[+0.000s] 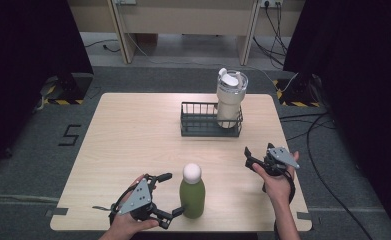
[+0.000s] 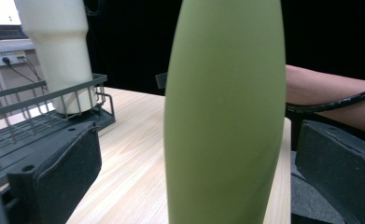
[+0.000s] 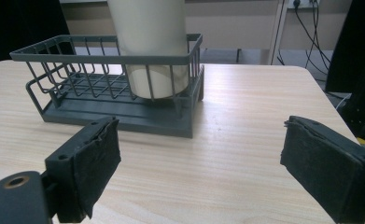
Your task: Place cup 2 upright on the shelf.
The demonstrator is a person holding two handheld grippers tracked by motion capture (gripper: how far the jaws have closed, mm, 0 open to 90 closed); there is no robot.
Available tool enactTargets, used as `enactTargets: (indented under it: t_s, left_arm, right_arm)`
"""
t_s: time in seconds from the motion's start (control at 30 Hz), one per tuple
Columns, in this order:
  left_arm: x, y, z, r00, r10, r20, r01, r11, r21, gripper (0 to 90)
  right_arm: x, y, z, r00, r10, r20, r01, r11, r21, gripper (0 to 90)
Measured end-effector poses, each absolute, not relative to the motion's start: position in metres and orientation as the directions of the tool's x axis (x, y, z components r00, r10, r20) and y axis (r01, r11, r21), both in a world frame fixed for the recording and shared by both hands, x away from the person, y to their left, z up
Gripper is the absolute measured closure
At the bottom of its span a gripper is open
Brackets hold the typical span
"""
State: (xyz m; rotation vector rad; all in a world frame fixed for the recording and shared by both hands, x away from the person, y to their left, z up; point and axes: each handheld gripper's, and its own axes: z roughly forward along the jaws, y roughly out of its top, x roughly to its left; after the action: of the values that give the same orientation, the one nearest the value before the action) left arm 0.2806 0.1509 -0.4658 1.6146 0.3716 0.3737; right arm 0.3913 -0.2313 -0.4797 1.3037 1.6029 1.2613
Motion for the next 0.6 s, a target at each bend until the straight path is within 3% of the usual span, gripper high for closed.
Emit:
enactTargets:
  t_s: [0.6]
  left_arm:
    - [0.288, 0.127, -0.465, 0.914, 0.404, 0.033, 0.002, -0.086, 0.996, 0.0]
  right_arm:
    - [0.391, -0.232, -0.481, -0.24, 0.969, 0.058, 0.286, 0.013, 0.958, 11.8]
